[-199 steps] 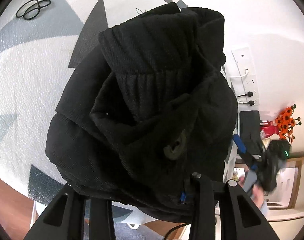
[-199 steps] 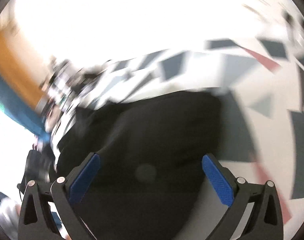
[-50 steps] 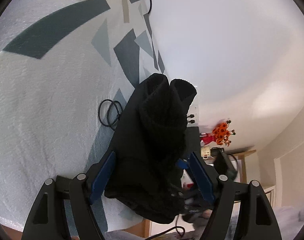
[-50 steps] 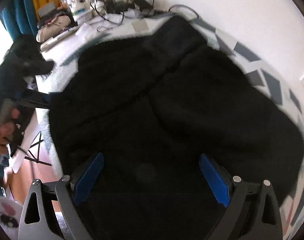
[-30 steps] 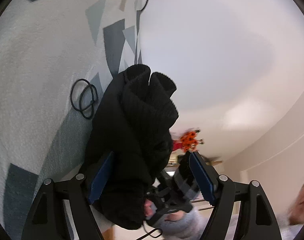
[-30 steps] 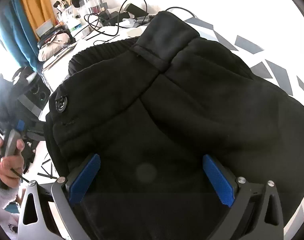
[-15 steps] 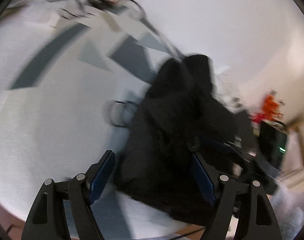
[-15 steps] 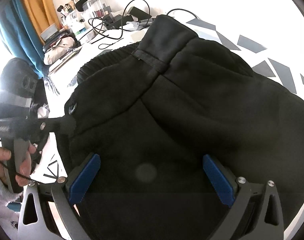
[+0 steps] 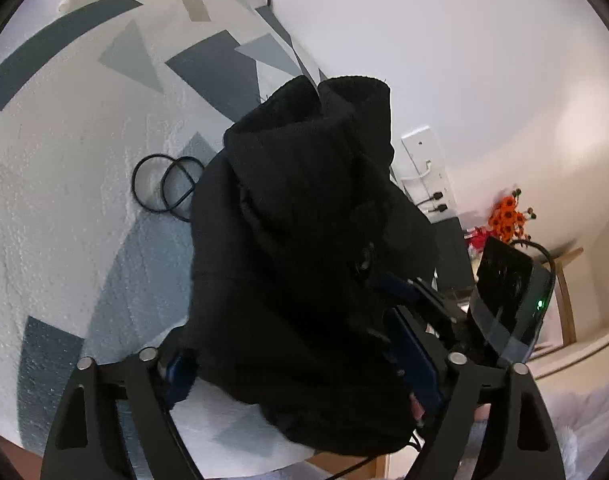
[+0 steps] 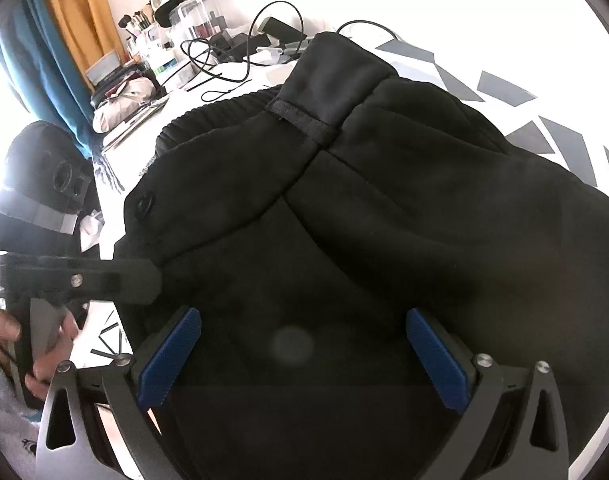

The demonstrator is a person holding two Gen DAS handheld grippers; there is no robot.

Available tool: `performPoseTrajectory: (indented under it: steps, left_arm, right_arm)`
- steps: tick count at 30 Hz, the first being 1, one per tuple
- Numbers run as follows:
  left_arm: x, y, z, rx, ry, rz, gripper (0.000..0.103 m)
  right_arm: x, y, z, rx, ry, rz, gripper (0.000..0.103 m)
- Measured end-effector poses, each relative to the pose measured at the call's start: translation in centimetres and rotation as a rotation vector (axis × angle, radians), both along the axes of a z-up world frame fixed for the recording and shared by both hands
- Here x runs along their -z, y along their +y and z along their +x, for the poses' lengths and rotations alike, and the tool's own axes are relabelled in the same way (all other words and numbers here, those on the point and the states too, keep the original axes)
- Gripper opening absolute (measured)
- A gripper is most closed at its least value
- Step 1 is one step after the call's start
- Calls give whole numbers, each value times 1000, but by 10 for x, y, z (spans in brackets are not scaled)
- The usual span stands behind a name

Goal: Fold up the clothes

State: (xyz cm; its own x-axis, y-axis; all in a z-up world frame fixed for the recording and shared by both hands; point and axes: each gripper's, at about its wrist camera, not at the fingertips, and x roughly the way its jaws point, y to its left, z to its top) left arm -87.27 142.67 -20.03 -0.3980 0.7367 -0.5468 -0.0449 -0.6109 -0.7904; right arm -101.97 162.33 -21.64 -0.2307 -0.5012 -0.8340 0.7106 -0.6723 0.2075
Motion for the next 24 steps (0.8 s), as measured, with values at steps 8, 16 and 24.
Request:
performPoseTrajectory:
  steps: [8,16,24]
  left_arm:
    - [-15,18,-7,-6,-56,-198,71]
    - [-26,15,-7,-46,-82,-286,45]
    - [-26,13,-6,-65,-112,-328,44]
  right_arm:
    - [1,-4,5,-5,28,10,103]
    - [-17,22,7,15,-14,-50,103]
    - [-45,159,-19,357,46,-160,103]
